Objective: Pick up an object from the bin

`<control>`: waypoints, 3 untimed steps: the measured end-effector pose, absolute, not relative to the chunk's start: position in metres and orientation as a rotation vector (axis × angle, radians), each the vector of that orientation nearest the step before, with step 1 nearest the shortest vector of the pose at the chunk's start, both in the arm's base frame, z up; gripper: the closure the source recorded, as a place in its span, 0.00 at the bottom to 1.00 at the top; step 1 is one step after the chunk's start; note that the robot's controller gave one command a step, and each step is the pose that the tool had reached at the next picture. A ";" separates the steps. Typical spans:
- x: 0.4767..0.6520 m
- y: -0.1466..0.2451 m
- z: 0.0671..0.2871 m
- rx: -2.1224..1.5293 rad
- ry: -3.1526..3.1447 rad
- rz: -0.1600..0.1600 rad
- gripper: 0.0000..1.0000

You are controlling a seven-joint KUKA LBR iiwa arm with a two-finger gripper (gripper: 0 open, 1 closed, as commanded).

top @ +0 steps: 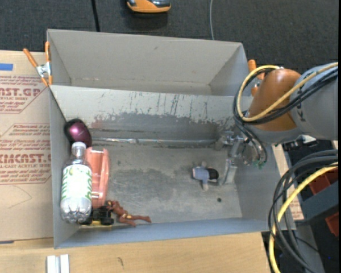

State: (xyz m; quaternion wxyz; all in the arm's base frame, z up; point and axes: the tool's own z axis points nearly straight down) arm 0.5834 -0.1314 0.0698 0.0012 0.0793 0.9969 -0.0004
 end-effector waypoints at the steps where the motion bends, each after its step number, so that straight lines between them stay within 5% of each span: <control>1: 0.576 -0.123 0.070 0.126 3.136 -0.002 0.00; 2: 0.557 -0.102 0.070 -0.272 3.126 -0.001 1.00; 3: 0.557 -0.102 0.070 -0.272 3.126 -0.001 1.00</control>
Offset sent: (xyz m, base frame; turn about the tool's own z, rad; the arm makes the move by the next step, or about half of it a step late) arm -0.0270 0.0284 0.0002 -0.3326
